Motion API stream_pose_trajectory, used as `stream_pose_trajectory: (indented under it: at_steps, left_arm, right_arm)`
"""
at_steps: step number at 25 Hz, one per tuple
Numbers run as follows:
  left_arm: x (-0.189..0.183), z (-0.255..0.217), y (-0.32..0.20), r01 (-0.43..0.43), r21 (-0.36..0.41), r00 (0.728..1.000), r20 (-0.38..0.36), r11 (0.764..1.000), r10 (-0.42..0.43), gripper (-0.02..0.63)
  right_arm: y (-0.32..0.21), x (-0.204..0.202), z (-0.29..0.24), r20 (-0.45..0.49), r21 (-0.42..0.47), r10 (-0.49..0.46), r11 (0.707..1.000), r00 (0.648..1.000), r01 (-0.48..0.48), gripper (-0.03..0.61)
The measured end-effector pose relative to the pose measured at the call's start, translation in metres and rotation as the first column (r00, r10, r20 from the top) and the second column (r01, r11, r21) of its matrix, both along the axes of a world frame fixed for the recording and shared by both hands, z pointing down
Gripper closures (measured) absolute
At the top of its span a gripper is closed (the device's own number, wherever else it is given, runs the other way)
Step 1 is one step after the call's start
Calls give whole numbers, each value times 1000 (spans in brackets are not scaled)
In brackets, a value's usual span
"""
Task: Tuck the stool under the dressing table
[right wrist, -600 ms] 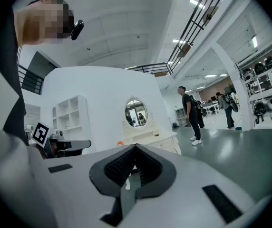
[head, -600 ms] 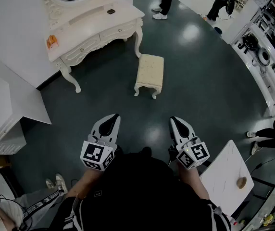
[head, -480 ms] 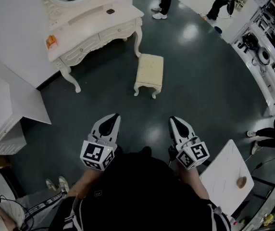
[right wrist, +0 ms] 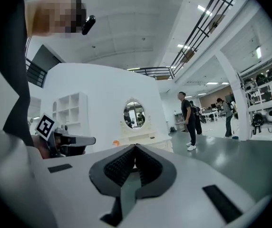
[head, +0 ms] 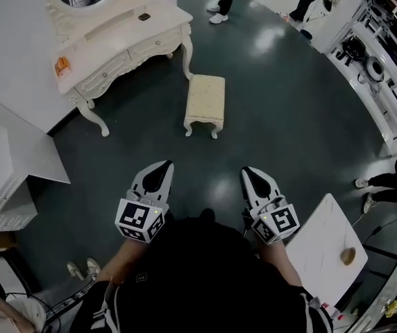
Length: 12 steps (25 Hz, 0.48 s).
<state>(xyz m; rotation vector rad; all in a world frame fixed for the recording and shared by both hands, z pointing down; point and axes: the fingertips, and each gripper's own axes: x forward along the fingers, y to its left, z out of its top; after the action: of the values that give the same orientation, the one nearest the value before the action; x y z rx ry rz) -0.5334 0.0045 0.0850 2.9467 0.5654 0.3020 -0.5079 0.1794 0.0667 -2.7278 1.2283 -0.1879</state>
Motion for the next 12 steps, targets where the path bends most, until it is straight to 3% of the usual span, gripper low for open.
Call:
stream_pose_trajectory:
  at_steps: [9, 12]
  left_arm:
    - [28, -8, 63, -30, 11, 999, -31, 1000, 30, 606]
    - [38, -9, 74, -31, 7, 999, -31, 1000, 31, 606]
  right_arm:
    - [66, 12, 4, 19, 32, 38, 999, 999, -39, 558]
    - [81, 19, 13, 38, 4, 49, 999, 998, -49, 558]
